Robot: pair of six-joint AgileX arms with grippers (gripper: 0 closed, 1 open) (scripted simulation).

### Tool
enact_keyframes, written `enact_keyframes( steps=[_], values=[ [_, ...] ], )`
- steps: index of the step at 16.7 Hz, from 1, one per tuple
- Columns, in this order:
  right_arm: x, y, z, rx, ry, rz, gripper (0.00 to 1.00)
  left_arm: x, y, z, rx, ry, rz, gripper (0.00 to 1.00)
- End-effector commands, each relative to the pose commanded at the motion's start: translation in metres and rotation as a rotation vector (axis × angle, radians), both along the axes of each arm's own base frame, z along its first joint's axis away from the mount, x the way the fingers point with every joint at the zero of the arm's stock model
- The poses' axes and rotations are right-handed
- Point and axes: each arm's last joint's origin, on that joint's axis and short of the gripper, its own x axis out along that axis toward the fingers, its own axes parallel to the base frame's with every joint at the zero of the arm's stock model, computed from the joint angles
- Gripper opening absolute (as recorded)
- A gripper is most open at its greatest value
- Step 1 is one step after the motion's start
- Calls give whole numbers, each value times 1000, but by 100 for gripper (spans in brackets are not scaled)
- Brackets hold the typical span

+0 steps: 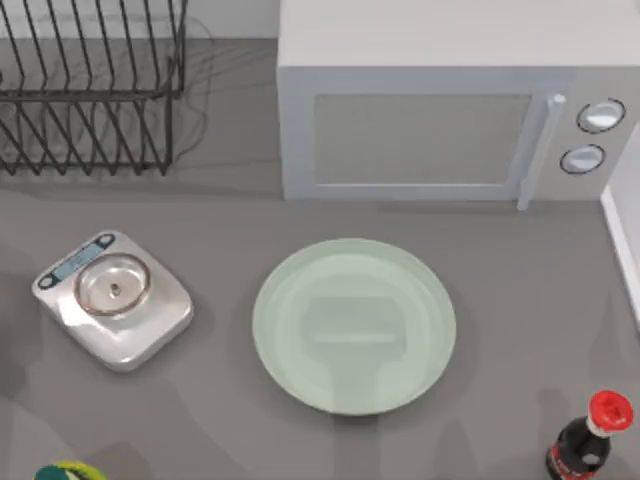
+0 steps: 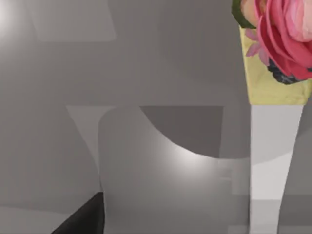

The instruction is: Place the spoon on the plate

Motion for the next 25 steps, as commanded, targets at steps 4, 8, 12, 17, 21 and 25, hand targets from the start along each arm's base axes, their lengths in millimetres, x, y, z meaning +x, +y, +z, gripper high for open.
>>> enact_keyframes(
  steps=[4, 8, 12, 17, 21, 25],
  values=[
    [0, 0, 0, 0, 0, 0, 100, -1, 0, -3, -1, 2, 0, 100],
    [0, 0, 0, 0, 0, 0, 100, -1, 0, -3, -1, 2, 0, 70],
    [0, 0, 0, 0, 0, 0, 100, -1, 0, -3, -1, 2, 0, 40],
    [0, 0, 0, 0, 0, 0, 100, -1, 0, -3, -1, 2, 0, 2],
    [0, 0, 0, 0, 0, 0, 100, -1, 0, -3, -1, 2, 0, 0],
    [0, 0, 0, 0, 0, 0, 100, -1, 0, -3, -1, 2, 0, 0]
  ],
)
